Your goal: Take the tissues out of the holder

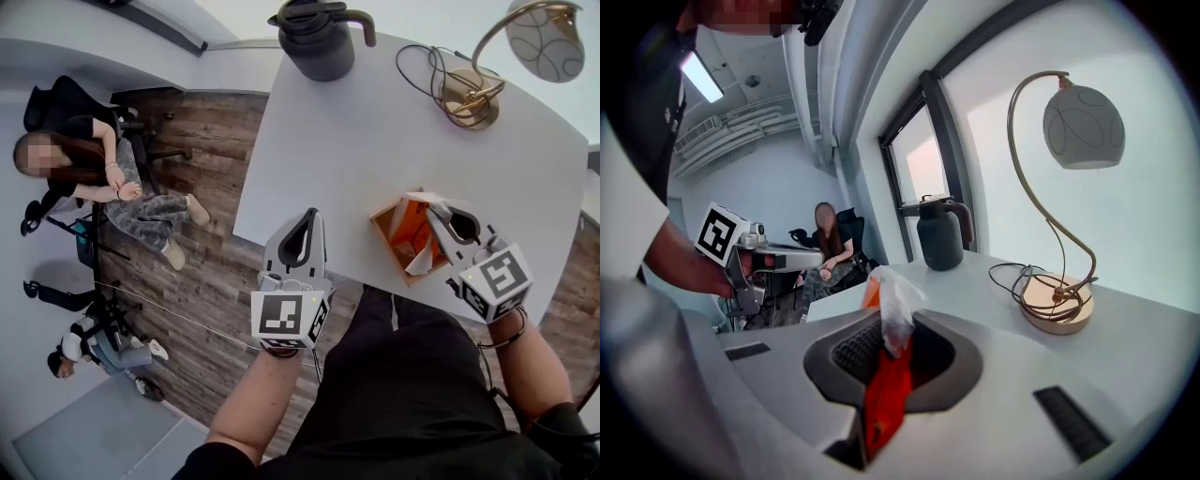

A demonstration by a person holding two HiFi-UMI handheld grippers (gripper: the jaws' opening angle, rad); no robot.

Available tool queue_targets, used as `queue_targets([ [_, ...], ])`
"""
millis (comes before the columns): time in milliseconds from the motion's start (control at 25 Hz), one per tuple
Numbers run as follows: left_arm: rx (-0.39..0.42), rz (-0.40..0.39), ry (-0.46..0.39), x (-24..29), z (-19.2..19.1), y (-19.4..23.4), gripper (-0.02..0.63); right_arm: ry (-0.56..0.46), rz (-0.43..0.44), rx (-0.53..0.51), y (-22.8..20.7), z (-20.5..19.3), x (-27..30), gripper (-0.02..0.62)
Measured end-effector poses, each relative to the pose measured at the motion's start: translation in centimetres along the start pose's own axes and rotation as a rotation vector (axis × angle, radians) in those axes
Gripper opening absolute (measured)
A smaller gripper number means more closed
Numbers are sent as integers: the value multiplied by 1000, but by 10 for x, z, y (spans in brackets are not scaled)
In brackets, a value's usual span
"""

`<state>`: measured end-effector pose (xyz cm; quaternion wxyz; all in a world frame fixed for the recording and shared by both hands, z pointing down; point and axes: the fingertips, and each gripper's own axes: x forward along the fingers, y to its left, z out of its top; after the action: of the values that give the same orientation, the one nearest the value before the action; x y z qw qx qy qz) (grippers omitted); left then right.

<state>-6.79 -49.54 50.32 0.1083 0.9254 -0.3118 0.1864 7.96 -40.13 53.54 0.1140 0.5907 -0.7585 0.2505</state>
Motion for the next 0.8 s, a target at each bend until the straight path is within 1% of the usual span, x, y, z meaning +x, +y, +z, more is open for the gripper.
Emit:
queue_targets([
  [280,17,-7,-54,-8,24,-11,5,-37,-6,-21,4,15,-15,28],
  [800,12,35,-108,-31,52,-9,5,-92,1,-56,13,42,-31,25],
])
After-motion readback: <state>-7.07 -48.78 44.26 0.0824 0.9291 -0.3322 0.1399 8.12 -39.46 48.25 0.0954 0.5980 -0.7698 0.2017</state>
